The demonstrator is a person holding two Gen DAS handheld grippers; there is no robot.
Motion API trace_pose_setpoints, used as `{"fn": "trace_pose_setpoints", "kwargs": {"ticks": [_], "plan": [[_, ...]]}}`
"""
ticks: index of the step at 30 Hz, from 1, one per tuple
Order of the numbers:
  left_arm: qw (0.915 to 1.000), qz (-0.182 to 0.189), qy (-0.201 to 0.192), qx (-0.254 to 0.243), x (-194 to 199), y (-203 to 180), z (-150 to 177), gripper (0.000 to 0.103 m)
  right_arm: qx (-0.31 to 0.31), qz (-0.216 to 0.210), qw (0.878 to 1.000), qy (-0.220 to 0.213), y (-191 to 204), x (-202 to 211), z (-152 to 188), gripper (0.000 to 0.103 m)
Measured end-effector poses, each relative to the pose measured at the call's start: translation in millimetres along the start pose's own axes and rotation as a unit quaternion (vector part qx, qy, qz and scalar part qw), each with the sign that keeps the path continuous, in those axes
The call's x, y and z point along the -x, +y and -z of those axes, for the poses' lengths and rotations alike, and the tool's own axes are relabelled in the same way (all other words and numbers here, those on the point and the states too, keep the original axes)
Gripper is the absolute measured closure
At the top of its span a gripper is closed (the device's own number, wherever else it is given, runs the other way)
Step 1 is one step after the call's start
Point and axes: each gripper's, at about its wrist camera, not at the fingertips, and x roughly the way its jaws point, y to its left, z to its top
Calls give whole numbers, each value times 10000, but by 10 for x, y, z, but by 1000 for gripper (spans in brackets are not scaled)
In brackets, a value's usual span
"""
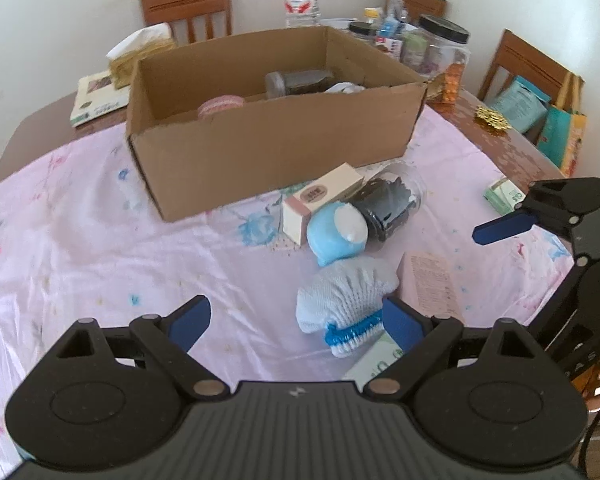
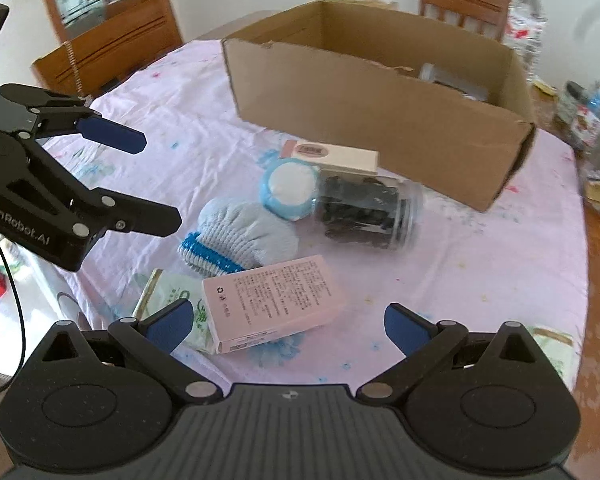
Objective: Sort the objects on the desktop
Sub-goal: 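Move left tool toward green C&S tissue pack while right tool approaches pink box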
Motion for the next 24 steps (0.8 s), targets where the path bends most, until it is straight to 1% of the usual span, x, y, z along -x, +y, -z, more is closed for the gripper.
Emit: {"fn": "trace_pose_setpoints", "kwargs": {"ticks": [7, 14, 17, 19, 21, 24], "plan": [[9978, -304, 115, 574, 18, -75, 194, 10, 488, -239, 9985, 58, -19, -131, -23, 0], [9925, -508, 108, 1111, 46, -205, 340, 10, 714, -399, 9966, 96, -138, -250, -93, 0], [9901, -520, 127, 1298, 24, -284, 398, 10, 795, -318, 9963, 92, -201, -288, -105, 0], [9889, -527, 156, 1381, -9, -343, 425, 10, 838, -190, 9962, 105, -246, -325, -112, 0], [9879, -544, 187, 1441, -46, -404, 441, 10, 801, -36, 9967, 141, -313, -376, -117, 0], [9867, -550, 209, 1517, -87, -483, 456, 10, 640, -18, 9978, 157, -414, -422, -127, 0]]}}
